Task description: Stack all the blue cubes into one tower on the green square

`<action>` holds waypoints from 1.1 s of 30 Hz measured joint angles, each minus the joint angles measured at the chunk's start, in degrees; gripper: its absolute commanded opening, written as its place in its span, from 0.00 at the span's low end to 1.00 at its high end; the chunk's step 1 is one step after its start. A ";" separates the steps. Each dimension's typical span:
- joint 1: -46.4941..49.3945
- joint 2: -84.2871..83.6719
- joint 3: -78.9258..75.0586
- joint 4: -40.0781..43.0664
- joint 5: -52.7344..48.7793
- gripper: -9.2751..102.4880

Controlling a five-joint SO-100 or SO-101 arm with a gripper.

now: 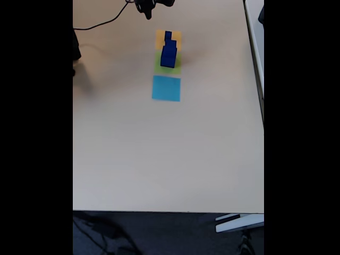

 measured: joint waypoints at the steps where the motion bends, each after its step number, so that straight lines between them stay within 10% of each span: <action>1: 0.09 0.00 0.00 0.00 0.00 0.09; 33: 0.70 -6.24 -5.27 -9.23 3.60 0.08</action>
